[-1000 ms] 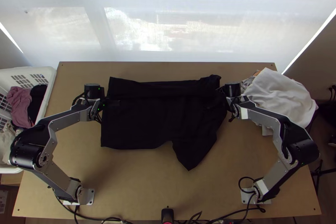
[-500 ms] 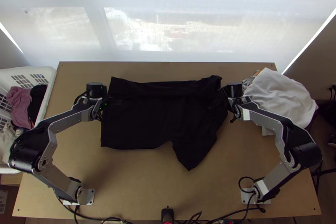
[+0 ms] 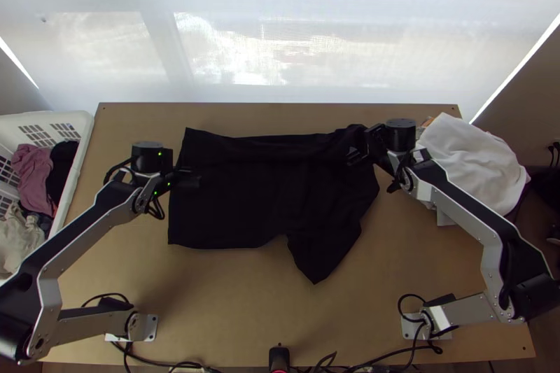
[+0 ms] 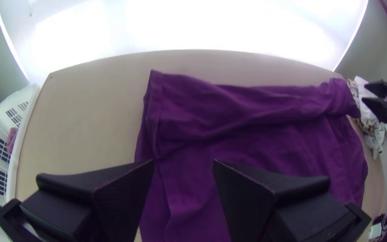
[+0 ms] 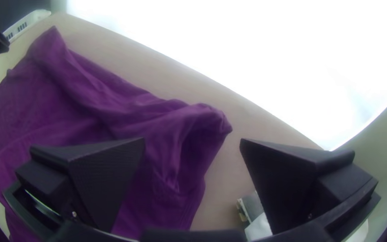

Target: Fold the t-shirt

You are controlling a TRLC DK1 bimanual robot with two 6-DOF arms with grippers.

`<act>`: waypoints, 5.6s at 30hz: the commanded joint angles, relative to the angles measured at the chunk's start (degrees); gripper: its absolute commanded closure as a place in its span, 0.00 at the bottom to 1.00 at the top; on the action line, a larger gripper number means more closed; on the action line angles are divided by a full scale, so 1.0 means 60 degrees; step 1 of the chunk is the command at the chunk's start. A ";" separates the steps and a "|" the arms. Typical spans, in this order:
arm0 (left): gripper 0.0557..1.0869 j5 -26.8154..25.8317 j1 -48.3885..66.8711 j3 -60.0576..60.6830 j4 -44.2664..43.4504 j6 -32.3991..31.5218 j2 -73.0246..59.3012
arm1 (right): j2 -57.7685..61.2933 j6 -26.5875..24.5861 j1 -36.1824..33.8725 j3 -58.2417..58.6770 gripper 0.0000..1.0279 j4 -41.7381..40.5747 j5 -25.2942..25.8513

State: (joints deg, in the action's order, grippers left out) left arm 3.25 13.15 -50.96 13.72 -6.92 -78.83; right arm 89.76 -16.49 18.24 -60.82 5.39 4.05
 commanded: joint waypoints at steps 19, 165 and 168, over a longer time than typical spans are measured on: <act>0.35 -0.0028 0.0372 0.2941 0.4350 0.0142 0.3777 | -0.3533 -0.0093 0.0417 0.0717 0.04 0.3335 -0.0031; 0.97 0.0133 -0.0800 -0.2859 0.2475 0.0684 -0.1013 | 0.0114 -0.1836 0.0637 -0.1568 0.97 0.2911 -0.1130; 0.97 0.0148 -0.0873 -0.3196 0.2328 0.0728 -0.1393 | 0.0495 -0.1880 0.0417 -0.1905 0.97 0.2867 -0.1203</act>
State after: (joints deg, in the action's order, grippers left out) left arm 3.95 8.75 -65.01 28.93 -3.09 -81.87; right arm 87.81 -27.31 23.18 -68.12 23.31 -2.26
